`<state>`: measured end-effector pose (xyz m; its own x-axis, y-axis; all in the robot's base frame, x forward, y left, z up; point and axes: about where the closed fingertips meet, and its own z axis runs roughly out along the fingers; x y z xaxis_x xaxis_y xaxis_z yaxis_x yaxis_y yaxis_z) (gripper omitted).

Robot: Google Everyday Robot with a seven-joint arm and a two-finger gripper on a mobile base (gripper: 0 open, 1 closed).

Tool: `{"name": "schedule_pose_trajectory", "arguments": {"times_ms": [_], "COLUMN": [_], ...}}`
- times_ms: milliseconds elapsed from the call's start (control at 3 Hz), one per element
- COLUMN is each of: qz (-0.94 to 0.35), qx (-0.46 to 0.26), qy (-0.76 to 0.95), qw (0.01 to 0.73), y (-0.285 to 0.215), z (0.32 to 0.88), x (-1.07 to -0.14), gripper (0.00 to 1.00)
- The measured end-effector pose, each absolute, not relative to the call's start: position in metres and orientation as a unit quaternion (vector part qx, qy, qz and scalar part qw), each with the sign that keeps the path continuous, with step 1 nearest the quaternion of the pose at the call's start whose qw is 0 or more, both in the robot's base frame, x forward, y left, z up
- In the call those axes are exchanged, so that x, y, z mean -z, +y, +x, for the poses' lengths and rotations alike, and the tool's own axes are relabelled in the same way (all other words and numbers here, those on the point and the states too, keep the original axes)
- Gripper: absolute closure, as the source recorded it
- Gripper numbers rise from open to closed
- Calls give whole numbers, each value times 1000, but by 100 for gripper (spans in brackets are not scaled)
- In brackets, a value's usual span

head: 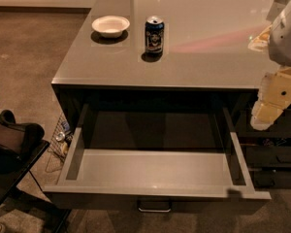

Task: Place pepsi can into top drawer

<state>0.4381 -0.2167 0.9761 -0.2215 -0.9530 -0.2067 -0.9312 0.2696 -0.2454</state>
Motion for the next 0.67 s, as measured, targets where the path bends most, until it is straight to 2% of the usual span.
{"name": "schedule_pose_trajectory", "arguments": {"times_ms": [333,667], "qz": [-603,-591], "qx": [34,25], "qy": [781,783], "qw": [159,192], "y": [-217,-219], "z": [438,448], "x": [-976,-971], "gripper": [0,0]}}
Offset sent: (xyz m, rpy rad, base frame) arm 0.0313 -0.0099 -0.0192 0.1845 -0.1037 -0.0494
